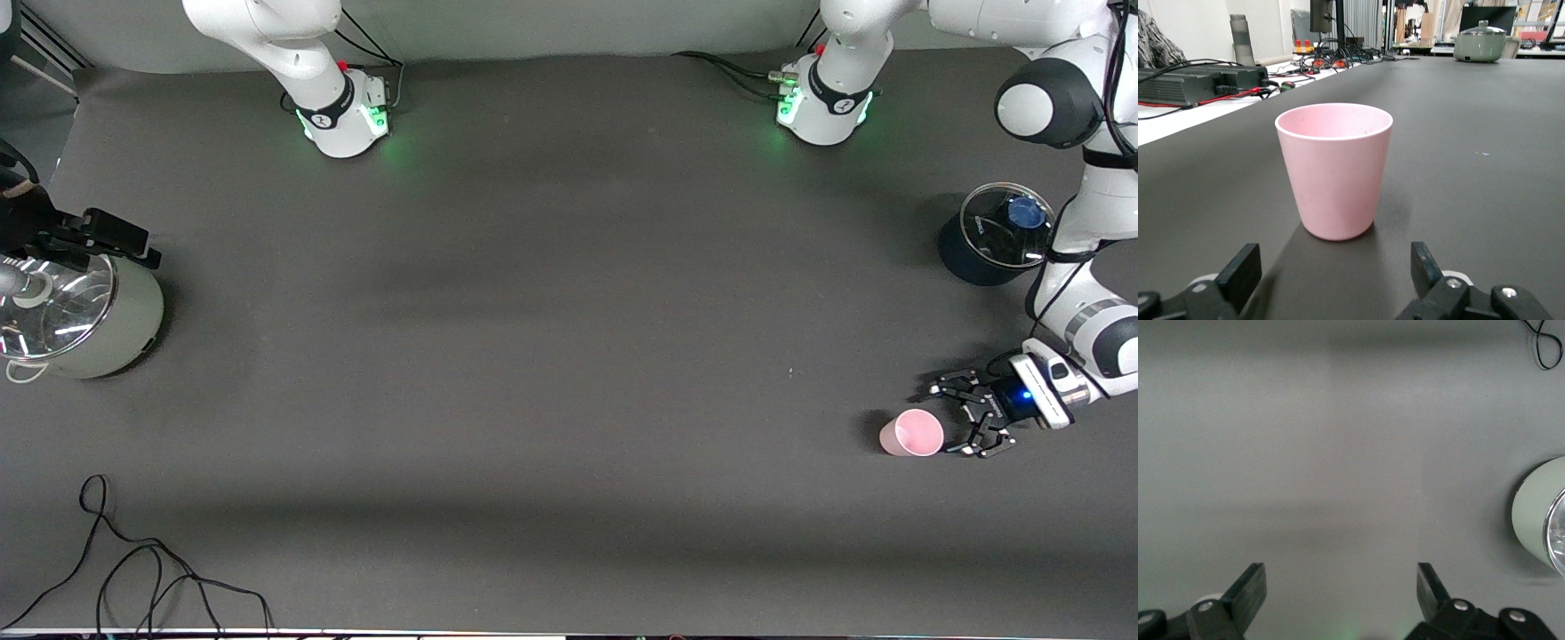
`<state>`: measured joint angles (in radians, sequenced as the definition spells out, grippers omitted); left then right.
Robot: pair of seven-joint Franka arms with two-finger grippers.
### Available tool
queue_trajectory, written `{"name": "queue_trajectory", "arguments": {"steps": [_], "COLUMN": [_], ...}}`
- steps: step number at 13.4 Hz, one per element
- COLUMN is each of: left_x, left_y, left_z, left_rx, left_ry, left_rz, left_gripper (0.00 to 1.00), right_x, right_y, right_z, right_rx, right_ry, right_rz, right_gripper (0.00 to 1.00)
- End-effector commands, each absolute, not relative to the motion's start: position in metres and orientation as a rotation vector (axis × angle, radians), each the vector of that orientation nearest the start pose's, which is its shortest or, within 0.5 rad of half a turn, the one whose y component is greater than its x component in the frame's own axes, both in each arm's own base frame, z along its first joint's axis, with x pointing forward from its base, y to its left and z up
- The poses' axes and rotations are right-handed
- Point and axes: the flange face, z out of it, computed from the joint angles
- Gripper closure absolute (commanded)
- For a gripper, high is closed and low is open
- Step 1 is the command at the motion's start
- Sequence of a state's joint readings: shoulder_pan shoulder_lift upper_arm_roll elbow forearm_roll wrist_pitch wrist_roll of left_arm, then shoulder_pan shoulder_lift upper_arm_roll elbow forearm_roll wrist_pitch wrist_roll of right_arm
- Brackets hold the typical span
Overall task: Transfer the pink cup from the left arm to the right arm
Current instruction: 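Close the left gripper around the pink cup's body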
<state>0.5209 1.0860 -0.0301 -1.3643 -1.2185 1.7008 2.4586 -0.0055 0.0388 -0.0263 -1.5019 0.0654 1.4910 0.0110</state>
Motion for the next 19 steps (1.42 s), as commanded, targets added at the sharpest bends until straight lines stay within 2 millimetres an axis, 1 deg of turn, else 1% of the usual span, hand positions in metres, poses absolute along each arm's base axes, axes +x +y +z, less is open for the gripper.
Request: {"name": "queue_trajectory", "arguments": {"steps": [1,4,6,8,10,11,12,13,14,15,16,17,18,19], "left_x": [0.639,0.646,0.647,0.652,0.652,0.652,0.653,0.653,0.653,0.653,0.655,0.657,0.659,0.664], "left_y": [0.223,0.208,0.202,0.192,0.190,0.190,0.191,0.191,0.193,0.193,0.194,0.195,0.196,0.196], "left_z": [0.064,0.064,0.060,0.059,0.059,0.059,0.059,0.059,0.061,0.064,0.070,0.074,0.082,0.095], "left_rx": [1.671,1.665,1.686,1.696,1.696,1.700,1.705,1.709,1.717,1.721,1.731,1.738,1.742,1.749], "left_ry": [-1.230,-1.207,-1.207,-1.216,-1.213,-1.211,-1.210,-1.199,-1.190,-1.181,-1.170,-1.158,-1.153,-1.140], "left_rz": [1.294,1.319,1.313,1.306,1.305,1.303,1.302,1.294,1.285,1.274,1.257,1.246,1.244,1.233], "left_gripper": [0.00,0.00,0.00,0.00,0.02,0.11,0.26,0.38,0.47,0.52,0.55,0.56,0.57,0.57], "right_x": [0.560,0.560,0.560,0.560,0.560,0.560,0.560,0.560,0.560,0.560,0.560,0.560,0.560,0.560], "right_y": [-0.008,-0.008,-0.009,-0.009,-0.008,-0.009,-0.008,-0.008,-0.008,-0.009,-0.008,-0.009,-0.008,-0.009], "right_z": [0.632,0.631,0.631,0.631,0.631,0.631,0.631,0.631,0.631,0.631,0.631,0.631,0.631,0.631], "right_rx": [-3.064,-3.064,-3.064,-3.064,-3.064,-3.064,-3.064,-3.064,-3.064,-3.064,-3.064,-3.064,-3.064,-3.064], "right_ry": [0.027,0.028,0.030,0.030,0.028,0.030,0.028,0.028,0.027,0.030,0.028,0.030,0.028,0.030], "right_rz": [0.075,0.078,0.078,0.078,0.078,0.080,0.078,0.078,0.080,0.078,0.078,0.080,0.078,0.080], "right_gripper": [0.00,0.00,0.00,0.00,0.00,0.00,0.00,0.00,0.00,0.00,0.00,0.00,0.00,0.00]}}
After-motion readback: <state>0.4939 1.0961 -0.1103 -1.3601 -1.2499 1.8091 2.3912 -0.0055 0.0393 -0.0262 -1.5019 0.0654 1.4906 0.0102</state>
